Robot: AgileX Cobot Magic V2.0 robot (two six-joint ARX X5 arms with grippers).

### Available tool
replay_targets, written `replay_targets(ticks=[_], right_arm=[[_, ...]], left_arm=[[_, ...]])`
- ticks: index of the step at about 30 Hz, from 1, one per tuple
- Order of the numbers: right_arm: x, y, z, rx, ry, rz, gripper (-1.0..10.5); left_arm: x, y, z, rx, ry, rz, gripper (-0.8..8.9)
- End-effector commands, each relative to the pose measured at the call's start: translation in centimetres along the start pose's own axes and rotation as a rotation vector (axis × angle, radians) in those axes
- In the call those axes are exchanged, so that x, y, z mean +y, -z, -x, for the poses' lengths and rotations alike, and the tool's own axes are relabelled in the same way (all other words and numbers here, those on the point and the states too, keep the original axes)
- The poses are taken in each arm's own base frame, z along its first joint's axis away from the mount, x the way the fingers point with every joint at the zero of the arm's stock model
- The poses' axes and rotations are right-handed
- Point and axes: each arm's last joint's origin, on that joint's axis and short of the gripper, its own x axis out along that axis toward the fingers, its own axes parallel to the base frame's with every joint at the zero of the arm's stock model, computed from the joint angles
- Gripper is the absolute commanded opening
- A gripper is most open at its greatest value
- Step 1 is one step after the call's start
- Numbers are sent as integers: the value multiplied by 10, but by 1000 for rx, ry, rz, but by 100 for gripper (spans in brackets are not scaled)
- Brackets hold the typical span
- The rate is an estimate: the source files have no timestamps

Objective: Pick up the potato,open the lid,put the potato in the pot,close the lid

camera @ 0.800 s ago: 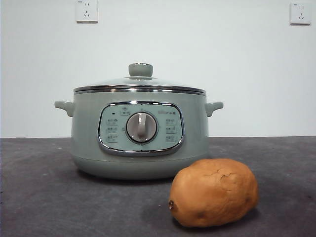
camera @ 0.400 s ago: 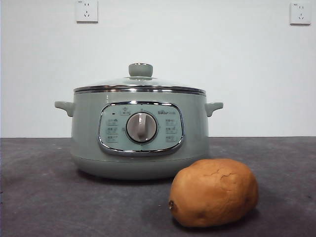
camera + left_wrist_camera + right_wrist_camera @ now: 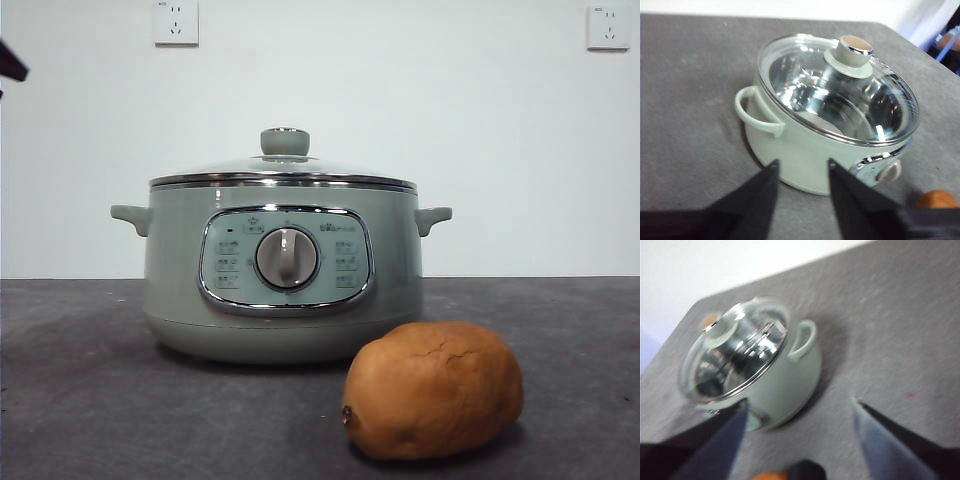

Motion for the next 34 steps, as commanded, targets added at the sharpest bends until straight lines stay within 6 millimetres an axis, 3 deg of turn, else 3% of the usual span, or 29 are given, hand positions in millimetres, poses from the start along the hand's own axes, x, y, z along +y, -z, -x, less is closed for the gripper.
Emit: replay_targets(ticks=[1,11,17,25,34], right_arm=[[1,-7,-4,54,-32,4,643],[7,-21,-22,285,-159,81,669],[20,-22,-38,380,-199,191,671],[40,-8,-61,508,-262,410,670],[68,22,-92,691,-246,741,670]], left_arm=[[0,-8,-4,51,53,35,486],[0,-36,-16,124,267,86,544],[1,-35,-18,167,280,135,543],[0,-27,-17,241,273,192,543],[0,-25,-16,256,274,177,543]])
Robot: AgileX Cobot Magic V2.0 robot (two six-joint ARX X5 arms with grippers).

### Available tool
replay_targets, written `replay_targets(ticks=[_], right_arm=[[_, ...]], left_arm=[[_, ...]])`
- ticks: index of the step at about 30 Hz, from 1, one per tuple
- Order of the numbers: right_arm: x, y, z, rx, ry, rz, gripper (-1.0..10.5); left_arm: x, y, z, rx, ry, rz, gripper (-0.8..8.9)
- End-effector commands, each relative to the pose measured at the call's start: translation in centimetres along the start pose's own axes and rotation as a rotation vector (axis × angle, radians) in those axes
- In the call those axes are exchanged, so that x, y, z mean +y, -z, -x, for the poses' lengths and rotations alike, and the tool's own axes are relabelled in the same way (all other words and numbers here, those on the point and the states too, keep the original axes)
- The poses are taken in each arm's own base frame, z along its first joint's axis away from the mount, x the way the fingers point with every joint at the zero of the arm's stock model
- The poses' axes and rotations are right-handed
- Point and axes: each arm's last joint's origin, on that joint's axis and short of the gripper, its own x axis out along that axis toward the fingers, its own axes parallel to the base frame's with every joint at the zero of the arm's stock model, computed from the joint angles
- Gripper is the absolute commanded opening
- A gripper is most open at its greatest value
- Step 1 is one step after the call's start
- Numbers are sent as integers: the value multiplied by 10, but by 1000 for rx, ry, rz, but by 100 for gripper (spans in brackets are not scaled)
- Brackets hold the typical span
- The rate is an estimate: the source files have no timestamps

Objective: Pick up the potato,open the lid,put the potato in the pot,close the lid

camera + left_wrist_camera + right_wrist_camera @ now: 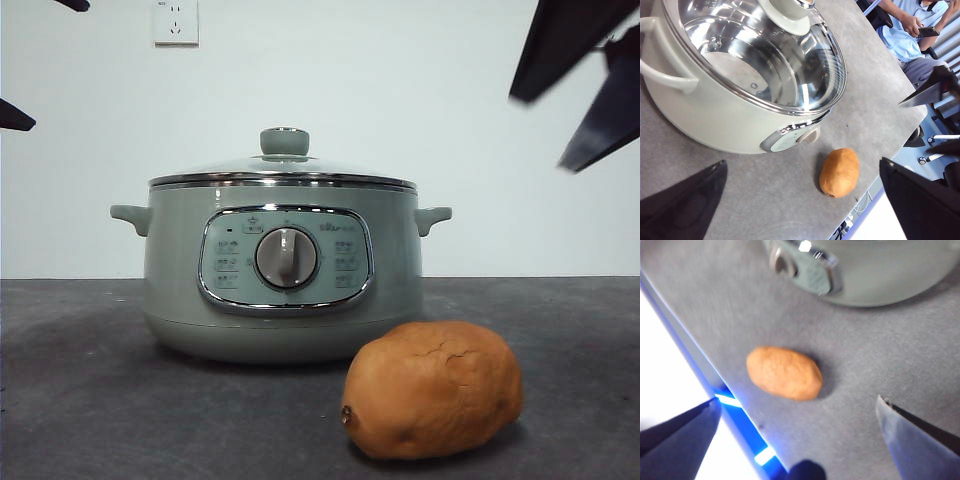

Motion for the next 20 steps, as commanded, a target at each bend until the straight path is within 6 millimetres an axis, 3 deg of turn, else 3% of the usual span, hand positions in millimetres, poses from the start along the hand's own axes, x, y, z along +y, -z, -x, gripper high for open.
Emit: replay_targets(ticks=[1,10,20], right_arm=[[8,-6,-14,54,12,134,670],[25,-17,-62,178,-41,312,670],[19,-21,-99,248,-58,305,669]], left_arm=[[0,-1,1,-4,2,-22,542],[0,2,1,19,0,-18,543],[0,9,1,71,-7,-28,542]])
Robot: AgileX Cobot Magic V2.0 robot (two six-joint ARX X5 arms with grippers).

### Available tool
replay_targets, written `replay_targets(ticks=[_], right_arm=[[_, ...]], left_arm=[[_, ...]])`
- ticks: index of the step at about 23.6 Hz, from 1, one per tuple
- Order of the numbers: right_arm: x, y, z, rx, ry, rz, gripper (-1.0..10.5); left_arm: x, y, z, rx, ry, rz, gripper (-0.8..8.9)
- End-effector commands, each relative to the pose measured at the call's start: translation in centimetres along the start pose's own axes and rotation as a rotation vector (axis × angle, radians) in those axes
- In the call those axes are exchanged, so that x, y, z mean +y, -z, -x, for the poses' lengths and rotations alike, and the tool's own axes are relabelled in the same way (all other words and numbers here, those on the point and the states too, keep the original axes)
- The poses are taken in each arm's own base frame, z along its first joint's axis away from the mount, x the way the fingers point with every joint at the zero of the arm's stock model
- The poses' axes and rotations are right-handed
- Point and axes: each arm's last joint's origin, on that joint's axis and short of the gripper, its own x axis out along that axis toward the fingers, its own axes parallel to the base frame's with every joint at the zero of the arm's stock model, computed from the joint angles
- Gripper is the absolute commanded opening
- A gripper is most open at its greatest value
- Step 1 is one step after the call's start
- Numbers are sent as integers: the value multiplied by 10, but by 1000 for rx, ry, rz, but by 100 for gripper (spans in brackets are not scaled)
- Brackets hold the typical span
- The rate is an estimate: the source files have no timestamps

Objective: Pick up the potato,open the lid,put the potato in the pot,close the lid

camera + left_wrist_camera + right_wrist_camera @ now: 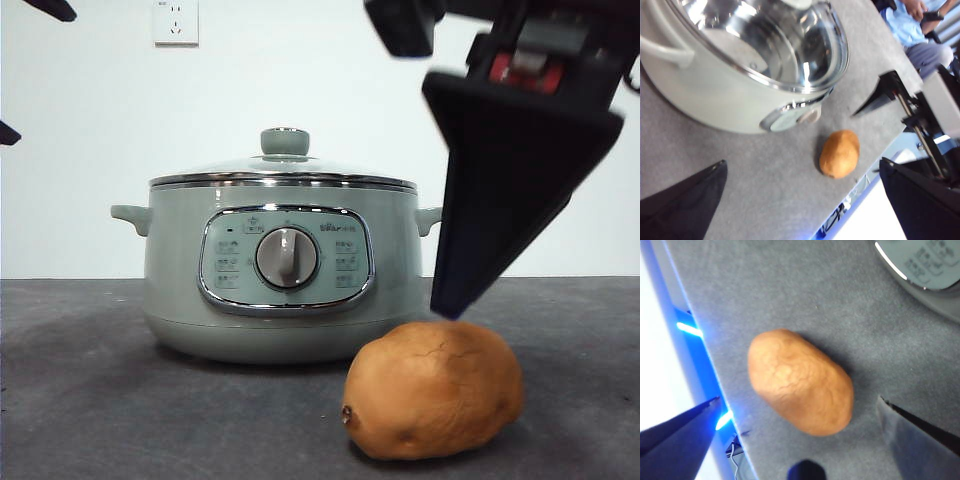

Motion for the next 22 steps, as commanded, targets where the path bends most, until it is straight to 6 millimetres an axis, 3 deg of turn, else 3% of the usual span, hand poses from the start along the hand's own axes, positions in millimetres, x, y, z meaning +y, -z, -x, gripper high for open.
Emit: replay_targets(ticks=[1,17,18,20,22], right_arm=[[-2,-3,-7,6,-1,11,669],[-7,-7,-45,78,-56,-30,626],[-7,-8,-46,75,-53,-49,487],[-7,-8,-45,73,-51,-77,20],[-7,-8,-45,76,-50,-122,-10]], left_arm=[[0,0,1,3,-1,-36,542],[0,0,1,3,-1,-43,542],[0,0,1,3,-1,-43,542],[0,0,1,3,-1,-43,542],[0,0,0,2,-1,-43,542]])
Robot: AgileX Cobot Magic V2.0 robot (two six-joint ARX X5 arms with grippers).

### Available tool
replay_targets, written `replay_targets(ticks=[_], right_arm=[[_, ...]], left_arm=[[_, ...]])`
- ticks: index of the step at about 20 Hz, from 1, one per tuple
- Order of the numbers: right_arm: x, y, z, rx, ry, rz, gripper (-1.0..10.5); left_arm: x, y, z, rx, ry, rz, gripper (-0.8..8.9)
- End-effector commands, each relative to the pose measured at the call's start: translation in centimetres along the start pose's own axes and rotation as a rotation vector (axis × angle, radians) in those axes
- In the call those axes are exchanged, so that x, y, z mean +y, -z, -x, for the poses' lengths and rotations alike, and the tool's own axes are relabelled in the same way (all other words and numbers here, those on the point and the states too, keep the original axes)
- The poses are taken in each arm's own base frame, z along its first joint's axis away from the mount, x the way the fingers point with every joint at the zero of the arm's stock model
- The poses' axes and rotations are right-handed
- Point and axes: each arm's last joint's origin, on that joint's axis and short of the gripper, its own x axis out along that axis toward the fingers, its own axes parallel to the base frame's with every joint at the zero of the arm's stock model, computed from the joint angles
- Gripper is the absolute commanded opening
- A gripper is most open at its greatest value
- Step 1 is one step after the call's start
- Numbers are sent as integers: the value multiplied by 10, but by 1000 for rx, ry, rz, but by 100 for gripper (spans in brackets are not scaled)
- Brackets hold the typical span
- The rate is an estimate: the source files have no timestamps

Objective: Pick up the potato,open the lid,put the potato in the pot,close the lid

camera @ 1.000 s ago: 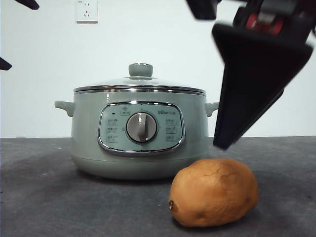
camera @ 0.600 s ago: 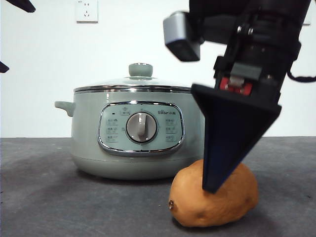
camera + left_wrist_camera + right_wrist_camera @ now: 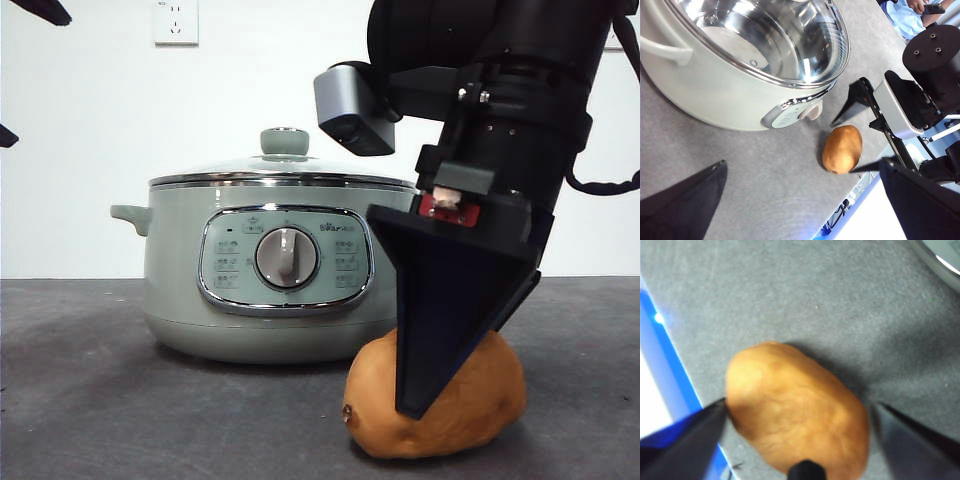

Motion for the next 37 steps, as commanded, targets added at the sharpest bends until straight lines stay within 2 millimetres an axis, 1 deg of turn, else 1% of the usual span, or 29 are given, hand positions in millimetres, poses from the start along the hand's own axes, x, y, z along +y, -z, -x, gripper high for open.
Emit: replay_targets(ticks=[1,3,5,8,11,13,15,19,21,23,26,28,30,32,36,37], right_arm=[[1,0,-1,6,-7,-55,-10],[2,2,5,9,-7,-81,-10],[6,4,17,16,-8,-124,-10],[13,7,48,32,-12,-202,-9],[21,10,82,15,-7,-246,-9],[25,11,103,-23,3,-267,-9],[30,11,125,-72,14,-287,-9],[38,16,154,-136,20,-349,-8],[42,23,163,-150,21,-367,-8],[46,30,169,-153,21,-375,-8],[49,36,175,-173,22,-391,-8],[50,38,178,-183,23,-393,-8],[51,39,178,-178,23,-394,-8],[51,39,178,-178,23,-394,-8],[51,39,178,-178,23,-394,-8],[51,39,178,-177,23,-394,-8]], left_arm=[[0,-2,1,-11,0,-21,542],[-2,-5,2,-24,1,-29,541],[-5,-12,4,-34,0,-41,541],[-11,-30,6,-43,11,-72,539],[-18,-53,0,-27,-16,-113,539],[-25,-70,-10,-5,-39,-149,539],[-32,-90,-25,19,-70,-191,539],[-47,-131,-58,52,-108,-271,539],[-54,-150,-79,64,-162,-320,539],[-59,-164,-100,82,-230,-369,539],[-62,-175,-133,115,-290,-404,539],[-62,-174,-151,140,-324,-414,539],[-60,-169,-165,175,-356,-422,539],[-58,-165,-174,210,-354,-420,538],[-55,-162,-182,234,-355,-415,528],[-55,-162,-182,236,-358,-414,492]])
